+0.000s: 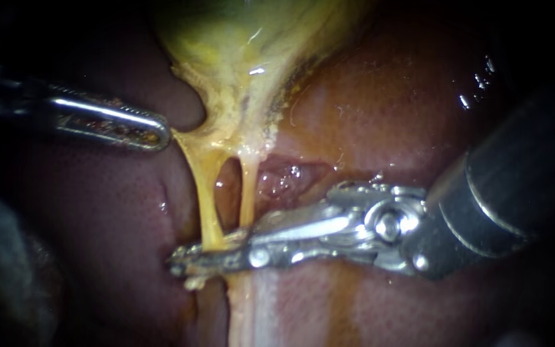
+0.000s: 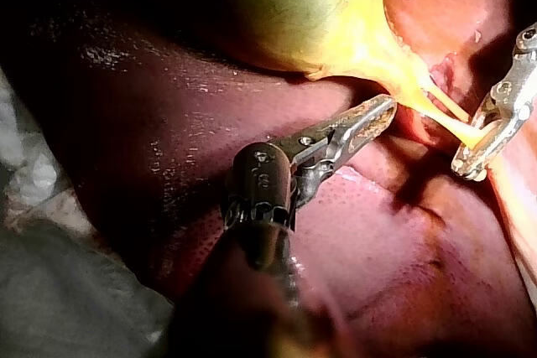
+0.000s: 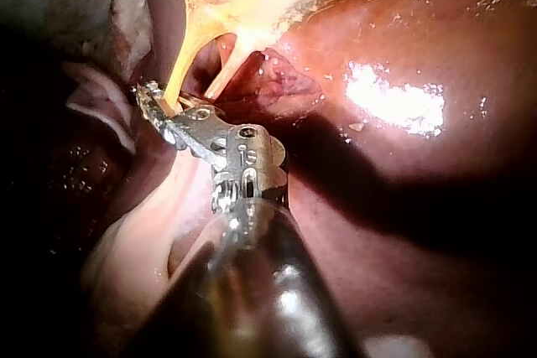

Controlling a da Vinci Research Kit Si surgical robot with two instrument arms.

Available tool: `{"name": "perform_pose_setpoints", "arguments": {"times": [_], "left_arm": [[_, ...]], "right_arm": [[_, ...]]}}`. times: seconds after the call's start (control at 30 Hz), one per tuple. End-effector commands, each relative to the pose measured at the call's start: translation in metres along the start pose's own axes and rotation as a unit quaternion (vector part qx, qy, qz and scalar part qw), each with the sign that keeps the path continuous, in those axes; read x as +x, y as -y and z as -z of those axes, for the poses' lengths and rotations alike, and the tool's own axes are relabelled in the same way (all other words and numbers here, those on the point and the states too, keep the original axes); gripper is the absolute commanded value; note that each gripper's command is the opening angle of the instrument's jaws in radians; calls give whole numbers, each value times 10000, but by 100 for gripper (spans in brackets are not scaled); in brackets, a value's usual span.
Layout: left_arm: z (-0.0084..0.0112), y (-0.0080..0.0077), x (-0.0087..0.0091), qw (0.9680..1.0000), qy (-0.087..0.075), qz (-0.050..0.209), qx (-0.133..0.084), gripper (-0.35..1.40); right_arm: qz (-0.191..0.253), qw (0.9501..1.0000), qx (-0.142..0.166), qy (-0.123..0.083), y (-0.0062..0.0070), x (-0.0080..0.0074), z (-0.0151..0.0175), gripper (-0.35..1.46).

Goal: Going back second clip left tube

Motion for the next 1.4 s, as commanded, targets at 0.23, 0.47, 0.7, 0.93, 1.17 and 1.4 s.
{"name": "perform_pose_setpoints", "arguments": {"times": [0.23,0.47,0.7,0.93,1.17,1.4], "left_arm": [[0,0,0,10000,-1,1,4,-35],[0,0,0,10000,-1,1,4,-35],[0,0,0,10000,-1,1,5,-35],[1,-1,-1,10000,-1,1,4,-35],[2,-1,-1,10000,0,0,3,-35],[2,-2,-1,10000,-1,1,4,-35]], "right_arm": [[2,10000,-65,-63,-4,1,-13,37],[672,9975,-208,-99,-22,-3,-22,45],[1266,9898,-645,-140,-47,1,-11,49],[1530,9856,-704,-141,-51,1,5,50],[2339,9694,-743,-43,-36,-9,35,50],[2760,9581,-761,-7,-25,-19,90,50]]}}
